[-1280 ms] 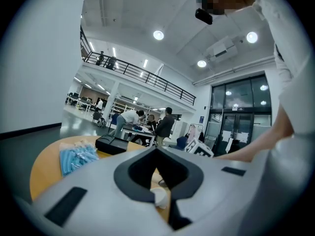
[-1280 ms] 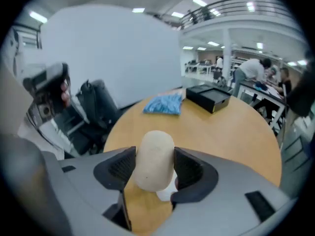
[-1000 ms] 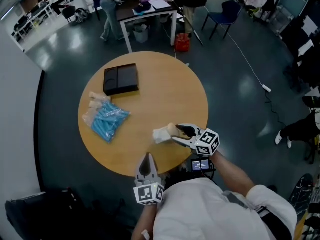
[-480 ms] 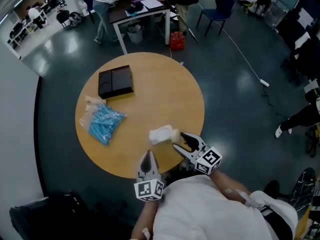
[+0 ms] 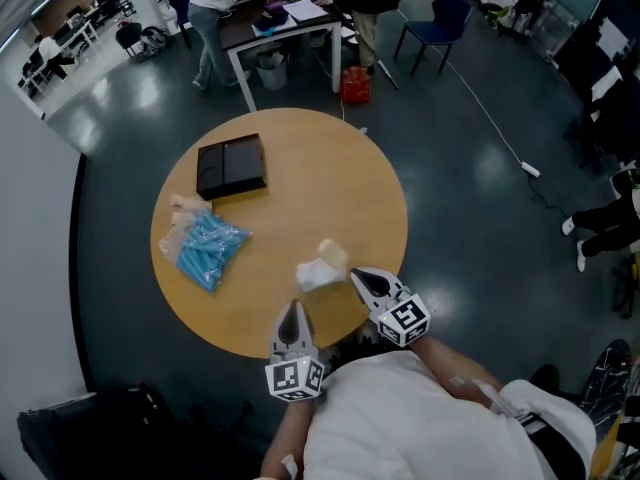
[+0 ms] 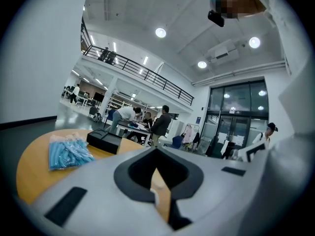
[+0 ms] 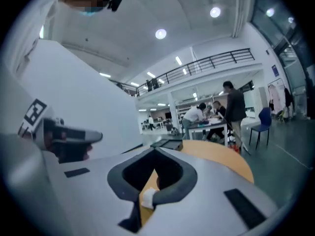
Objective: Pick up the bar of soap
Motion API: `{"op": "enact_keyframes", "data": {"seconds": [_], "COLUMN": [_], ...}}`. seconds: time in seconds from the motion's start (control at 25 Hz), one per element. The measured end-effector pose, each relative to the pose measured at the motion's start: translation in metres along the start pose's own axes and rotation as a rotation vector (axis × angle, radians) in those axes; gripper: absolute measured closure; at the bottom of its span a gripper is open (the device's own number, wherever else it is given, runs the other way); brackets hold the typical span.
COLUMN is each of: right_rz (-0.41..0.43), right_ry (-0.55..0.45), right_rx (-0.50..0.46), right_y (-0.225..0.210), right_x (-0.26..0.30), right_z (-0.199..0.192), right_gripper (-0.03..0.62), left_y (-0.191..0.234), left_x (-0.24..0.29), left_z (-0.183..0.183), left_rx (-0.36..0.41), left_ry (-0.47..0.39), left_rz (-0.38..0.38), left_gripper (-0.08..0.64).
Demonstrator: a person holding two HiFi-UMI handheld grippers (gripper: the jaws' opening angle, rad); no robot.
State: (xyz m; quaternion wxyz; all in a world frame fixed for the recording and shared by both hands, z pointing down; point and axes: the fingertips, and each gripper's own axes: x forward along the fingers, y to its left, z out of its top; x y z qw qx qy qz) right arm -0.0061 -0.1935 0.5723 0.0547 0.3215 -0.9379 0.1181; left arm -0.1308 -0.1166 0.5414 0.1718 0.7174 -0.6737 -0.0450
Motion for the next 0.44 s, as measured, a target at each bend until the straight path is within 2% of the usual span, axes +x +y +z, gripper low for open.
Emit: {"op": "enact_keyframes", "data": {"seconds": [0.08,0.16,0.44], "right_rz": [-0.019,-0.022,-0.004], "right_ry": [0.114,0.174,0.091], "right_rx": [-0.042,-0.057,-0.058], "right_y": [-0.020,-0.034,-0.028], "right_x": [0.019,0.022,0.023], "right_z": [-0.043,-0.064,-0.029], "right_gripper": [0.581,0.582,0.581], "left_y": [0.008,0.013,0.020], "left_x": [-0.003,-0.010,-0.014], "left_z": [0.002,0.003,0.016], "left_rx": [-0.008,-0.006,0.025], "left_ry": [0.000,-0.005,-0.048], "left_rz": [0.026,0.048,0.073], "left_gripper": [0.554,0.554,0.554]}}
